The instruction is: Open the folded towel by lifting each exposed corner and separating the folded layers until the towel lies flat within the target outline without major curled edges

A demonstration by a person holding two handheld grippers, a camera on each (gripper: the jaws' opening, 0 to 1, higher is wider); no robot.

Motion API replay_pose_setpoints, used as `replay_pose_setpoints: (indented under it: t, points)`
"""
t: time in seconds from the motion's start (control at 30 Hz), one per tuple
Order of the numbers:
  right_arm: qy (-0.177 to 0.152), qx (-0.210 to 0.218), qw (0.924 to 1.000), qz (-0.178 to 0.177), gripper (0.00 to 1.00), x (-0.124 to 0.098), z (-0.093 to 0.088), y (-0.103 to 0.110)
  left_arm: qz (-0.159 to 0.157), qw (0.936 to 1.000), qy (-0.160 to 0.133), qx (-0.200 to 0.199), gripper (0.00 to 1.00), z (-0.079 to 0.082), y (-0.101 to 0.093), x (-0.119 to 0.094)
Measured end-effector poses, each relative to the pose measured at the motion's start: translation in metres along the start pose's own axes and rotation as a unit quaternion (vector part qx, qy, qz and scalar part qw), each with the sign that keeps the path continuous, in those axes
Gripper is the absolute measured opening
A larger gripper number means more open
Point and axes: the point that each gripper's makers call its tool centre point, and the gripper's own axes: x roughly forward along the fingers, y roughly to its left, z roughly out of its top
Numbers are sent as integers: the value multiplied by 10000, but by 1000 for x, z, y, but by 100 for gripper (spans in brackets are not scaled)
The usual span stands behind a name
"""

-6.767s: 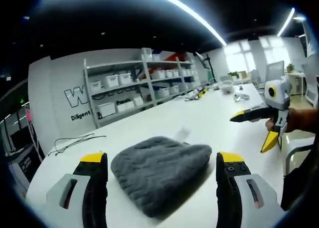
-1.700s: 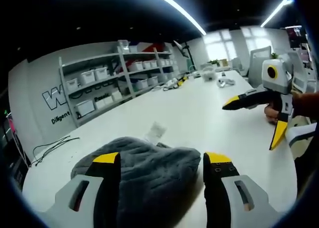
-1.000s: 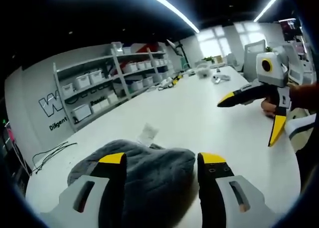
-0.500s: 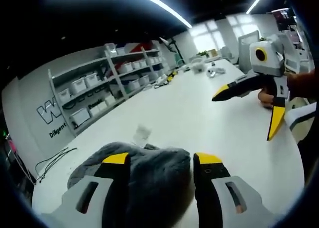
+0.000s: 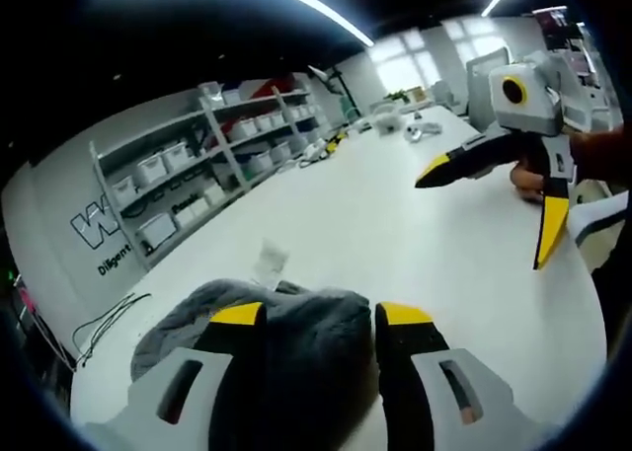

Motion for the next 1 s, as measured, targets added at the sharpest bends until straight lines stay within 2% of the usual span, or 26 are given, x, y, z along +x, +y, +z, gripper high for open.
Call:
replay_pose_setpoints:
  t: [0.3,0.6,1.0]
  points:
    - [3,1,10000,9,98,0,-1,1,-57,9998,135,151,41,-8,-6,2]
    - [-3,-23,10000,-11,98,-1,0,1,29,9994,99,327,35,-4,-5,2]
    - [2,-13,10000,-8,98,-2,0,0,28,9993,82,362,30,-3,-9,2]
